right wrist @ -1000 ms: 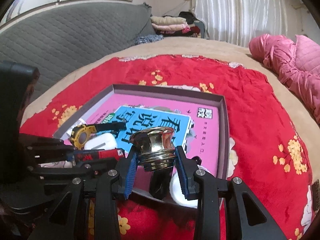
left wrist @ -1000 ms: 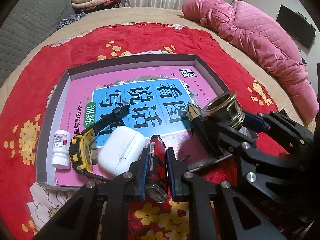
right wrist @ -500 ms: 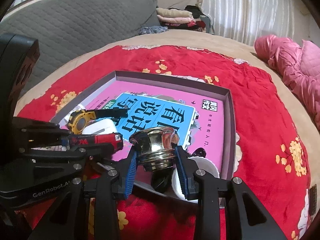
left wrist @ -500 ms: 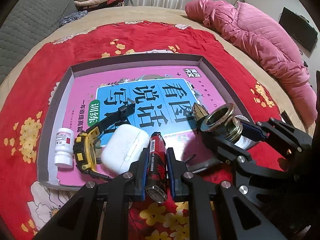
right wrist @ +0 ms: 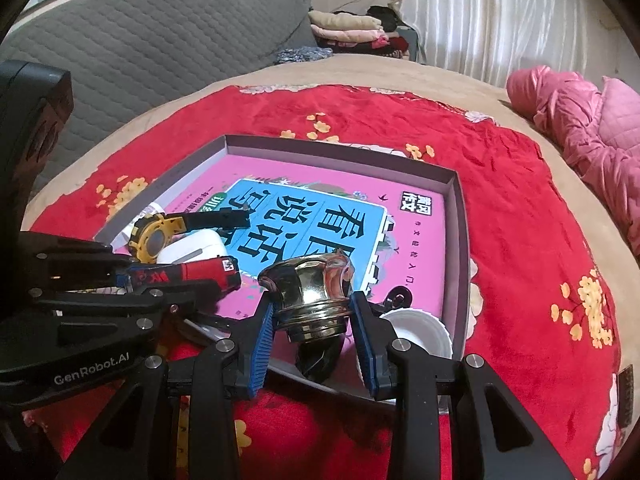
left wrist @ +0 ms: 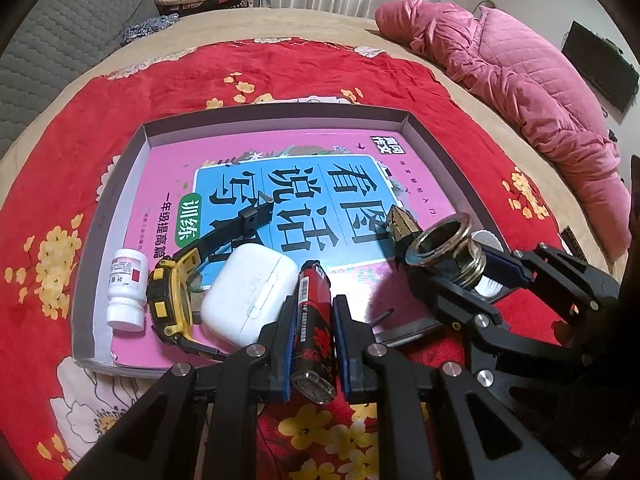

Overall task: Organize rigid objects
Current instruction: 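Lower the lighter into the box with the left gripper while the right lowers the fitting, then open the left gripper to release the lighter while the right releases the fitting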

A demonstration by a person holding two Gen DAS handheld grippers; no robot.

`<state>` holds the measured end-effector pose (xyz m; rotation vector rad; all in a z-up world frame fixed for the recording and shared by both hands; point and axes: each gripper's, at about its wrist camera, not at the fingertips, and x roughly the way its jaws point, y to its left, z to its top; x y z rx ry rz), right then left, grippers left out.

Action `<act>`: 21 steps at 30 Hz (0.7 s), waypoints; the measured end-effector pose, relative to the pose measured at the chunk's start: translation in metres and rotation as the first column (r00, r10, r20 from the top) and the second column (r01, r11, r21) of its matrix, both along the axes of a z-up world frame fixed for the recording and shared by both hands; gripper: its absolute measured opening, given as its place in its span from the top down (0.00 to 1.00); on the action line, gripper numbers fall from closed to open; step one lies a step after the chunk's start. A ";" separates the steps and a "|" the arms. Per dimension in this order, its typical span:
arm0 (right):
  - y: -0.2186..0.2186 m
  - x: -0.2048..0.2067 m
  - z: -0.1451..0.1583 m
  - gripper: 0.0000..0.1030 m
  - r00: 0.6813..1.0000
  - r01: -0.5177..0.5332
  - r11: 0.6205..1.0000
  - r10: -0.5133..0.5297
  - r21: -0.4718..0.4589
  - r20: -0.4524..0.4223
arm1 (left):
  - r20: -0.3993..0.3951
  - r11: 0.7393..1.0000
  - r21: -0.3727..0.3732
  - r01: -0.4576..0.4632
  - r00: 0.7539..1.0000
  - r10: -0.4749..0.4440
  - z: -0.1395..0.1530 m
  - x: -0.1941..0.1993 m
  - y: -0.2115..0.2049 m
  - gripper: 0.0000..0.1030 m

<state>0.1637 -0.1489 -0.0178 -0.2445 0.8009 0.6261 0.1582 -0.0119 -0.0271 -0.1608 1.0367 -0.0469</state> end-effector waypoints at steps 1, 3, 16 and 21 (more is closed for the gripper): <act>0.000 0.000 0.000 0.63 1.000 0.001 1.000 -0.001 0.000 0.000 | -0.001 1.000 0.002 0.000 1.000 0.000 0.000 0.000 0.000 0.84; 0.000 0.001 0.000 0.63 1.000 0.004 1.000 -0.004 0.005 -0.005 | -0.002 1.000 0.007 -0.003 1.000 0.003 0.000 0.000 -0.001 0.84; -0.005 0.000 0.002 0.63 1.000 -0.001 1.000 0.002 0.028 -0.024 | -0.017 1.000 -0.016 -0.026 1.000 0.026 -0.001 0.002 0.000 0.83; -0.005 0.000 0.001 0.63 1.000 -0.003 1.000 0.004 0.028 -0.027 | -0.018 0.999 -0.039 -0.027 0.999 0.027 0.001 -0.001 0.001 0.83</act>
